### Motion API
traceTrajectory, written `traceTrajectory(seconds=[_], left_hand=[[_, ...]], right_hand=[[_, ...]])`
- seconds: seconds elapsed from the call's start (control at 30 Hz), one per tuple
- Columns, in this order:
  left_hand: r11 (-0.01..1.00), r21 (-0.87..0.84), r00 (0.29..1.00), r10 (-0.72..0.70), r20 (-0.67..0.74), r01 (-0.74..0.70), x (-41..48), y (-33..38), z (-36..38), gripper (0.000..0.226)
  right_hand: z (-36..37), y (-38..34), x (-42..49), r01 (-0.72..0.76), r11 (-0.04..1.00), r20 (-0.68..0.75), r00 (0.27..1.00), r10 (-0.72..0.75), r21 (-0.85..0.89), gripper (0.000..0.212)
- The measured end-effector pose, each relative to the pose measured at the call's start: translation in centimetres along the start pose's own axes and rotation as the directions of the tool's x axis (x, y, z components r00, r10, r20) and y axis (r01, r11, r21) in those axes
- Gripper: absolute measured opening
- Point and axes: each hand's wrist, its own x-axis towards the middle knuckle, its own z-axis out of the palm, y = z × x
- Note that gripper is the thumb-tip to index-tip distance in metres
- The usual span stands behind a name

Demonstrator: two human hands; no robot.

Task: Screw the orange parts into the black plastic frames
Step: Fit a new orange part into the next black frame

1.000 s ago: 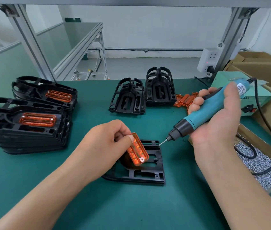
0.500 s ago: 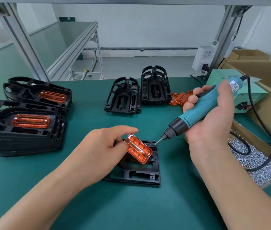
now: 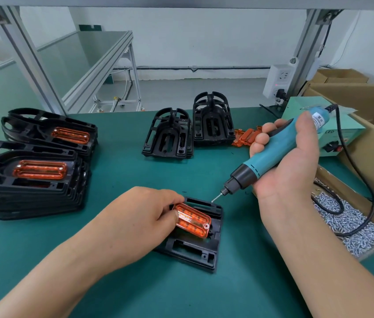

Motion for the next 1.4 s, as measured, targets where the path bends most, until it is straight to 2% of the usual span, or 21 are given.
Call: traceTrajectory(seconds=[0.23, 0.5, 0.87, 1.1, 1.2, 1.27, 1.4], left_hand=[[0.989, 0.120, 0.995, 0.092, -0.042, -0.086, 0.2, 0.1, 0.2, 0.029], [0.992, 0.084, 0.992, 0.104, -0.077, -0.097, 0.4, 0.2, 0.4, 0.029], [0.976, 0.178, 0.990, 0.136, -0.045, -0.126, 0.4, 0.0, 1.1, 0.036], [0.963, 0.216, 0.979, 0.182, -0.090, -0.159, 0.3, 0.6, 0.9, 0.024], [0.945, 0.287, 0.985, 0.172, -0.020, -0.159, 0.6, 0.6, 0.7, 0.018], [0.925, 0.349, 0.988, 0.146, 0.038, -0.150, 0.6, 0.4, 0.6, 0.024], [0.876, 0.467, 0.993, 0.111, 0.050, -0.121, 0.5, 0.5, 0.3, 0.035]], right_hand=[[0.2, -0.3, -0.1, -0.016, 0.999, -0.011, 1.000, 0.016, -0.036, 0.032], [0.3, -0.2, 0.1, -0.015, 0.999, -0.003, 1.000, 0.015, -0.037, 0.030], [-0.7, 0.2, 1.3, 0.022, 0.999, 0.040, 0.999, -0.020, -0.028, 0.031], [-1.1, 0.8, 2.6, 0.015, 0.995, 0.028, 0.999, -0.017, 0.098, 0.030], [-1.5, 1.0, 2.9, 0.024, 0.994, 0.043, 0.999, -0.029, 0.103, 0.030], [-1.6, 1.0, 3.0, 0.025, 0.995, 0.048, 0.998, -0.030, 0.101, 0.030], [-1.5, 1.1, 3.0, 0.029, 0.995, 0.047, 0.998, -0.033, 0.095, 0.029]])
